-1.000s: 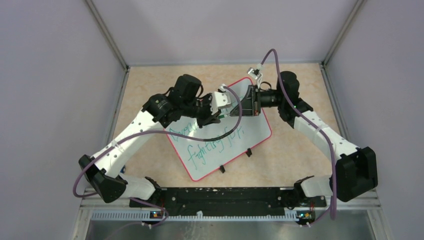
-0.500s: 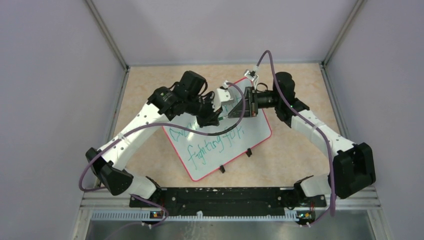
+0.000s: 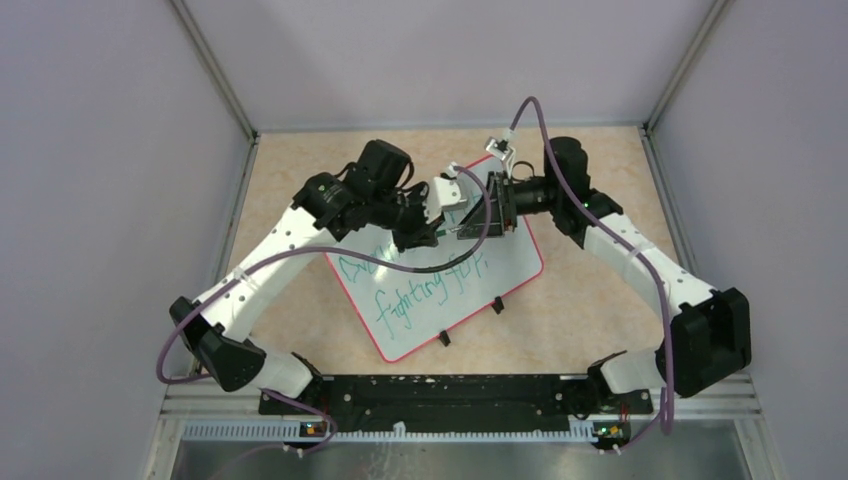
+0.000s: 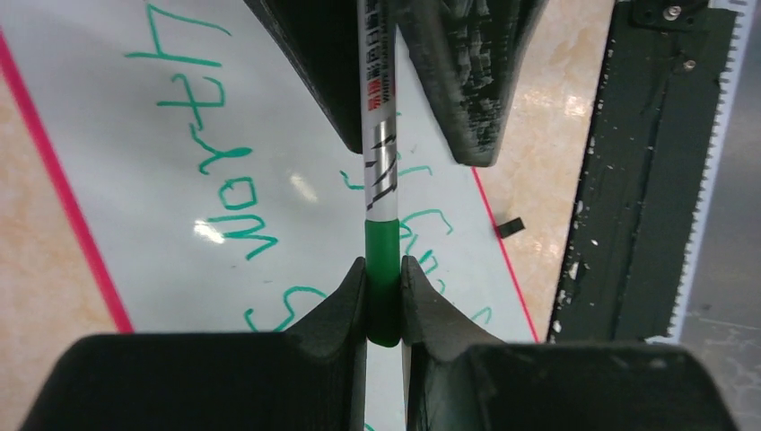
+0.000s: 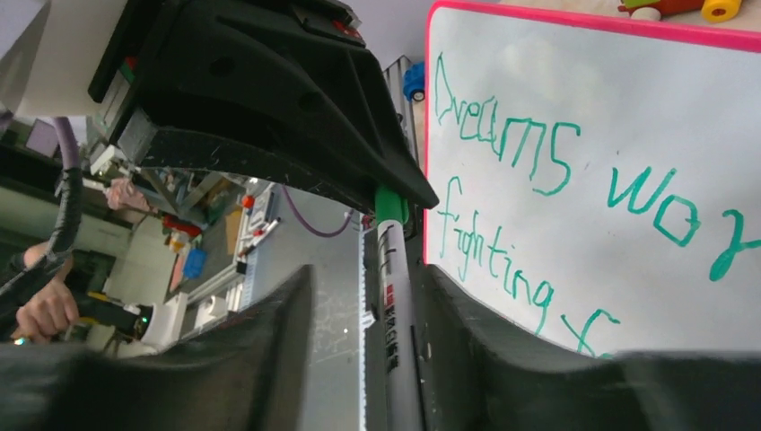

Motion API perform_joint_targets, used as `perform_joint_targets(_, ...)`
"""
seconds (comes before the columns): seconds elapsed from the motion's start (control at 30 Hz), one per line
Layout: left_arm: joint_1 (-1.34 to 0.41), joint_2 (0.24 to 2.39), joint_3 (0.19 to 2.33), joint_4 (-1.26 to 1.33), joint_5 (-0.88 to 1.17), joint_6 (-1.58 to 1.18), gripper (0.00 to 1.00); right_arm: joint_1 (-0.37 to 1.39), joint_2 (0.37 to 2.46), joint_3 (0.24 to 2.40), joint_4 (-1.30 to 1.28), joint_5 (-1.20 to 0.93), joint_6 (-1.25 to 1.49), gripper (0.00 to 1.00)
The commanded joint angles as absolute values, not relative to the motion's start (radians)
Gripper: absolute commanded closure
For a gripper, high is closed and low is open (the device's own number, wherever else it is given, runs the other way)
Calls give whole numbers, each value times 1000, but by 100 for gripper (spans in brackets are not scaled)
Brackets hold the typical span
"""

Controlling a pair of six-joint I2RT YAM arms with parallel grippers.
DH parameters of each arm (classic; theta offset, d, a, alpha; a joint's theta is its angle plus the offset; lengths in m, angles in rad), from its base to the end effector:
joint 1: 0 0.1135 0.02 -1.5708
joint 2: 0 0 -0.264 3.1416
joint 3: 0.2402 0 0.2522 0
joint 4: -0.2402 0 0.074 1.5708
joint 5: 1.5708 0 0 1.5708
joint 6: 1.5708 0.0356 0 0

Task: Write a sentence on the whiteboard
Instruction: Insert the whiteboard marker without the cap into the pen cap, then pass from the left arm to the right

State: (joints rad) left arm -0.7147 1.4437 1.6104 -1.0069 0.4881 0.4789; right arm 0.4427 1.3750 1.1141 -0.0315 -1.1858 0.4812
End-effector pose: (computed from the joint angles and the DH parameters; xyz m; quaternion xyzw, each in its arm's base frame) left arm 0.2070 -0.2017 0.3967 0.5808 0.7012 -0.2649 0.3177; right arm 0.2610 0.1602 0.3421 -0.3205 0.6719 0.6219 0.2430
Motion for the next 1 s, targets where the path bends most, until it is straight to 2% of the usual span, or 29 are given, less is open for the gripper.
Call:
perform_joint_targets(0.0, -742, 1357, 1653, -835, 513, 654, 100, 415, 1328, 1197, -181, -1214, 372, 42)
perform_joint_targets(0.03, -741, 1339, 1653, -849, 505, 691, 100, 398, 1316, 1201, -203, -1222, 364, 34)
perform_joint_targets(0.07, -742, 1321, 1651, -864, 499, 725, 100, 385, 1302, 1207, -231, -1228, 351, 31)
perform_joint_targets(0.4, -767, 1175, 1529, -956, 301, 1177, 100, 335, 1256, 1391, -666, -1161, 40, 29)
perform_joint_targets(0.5, -780, 1163, 1516, -968, 272, 1260, 100, 346, 1268, 1393, -681, -1151, 50, 32)
perform_joint_targets(0.73, -855, 1153, 1477, -991, 162, 1470, 100, 497, 1346, 1441, -742, -1047, 16, 43)
perform_joint_targets(0.97, -920, 1144, 1443, -990, 97, 1582, 100, 567, 1398, 1485, -733, -1021, 25, 46)
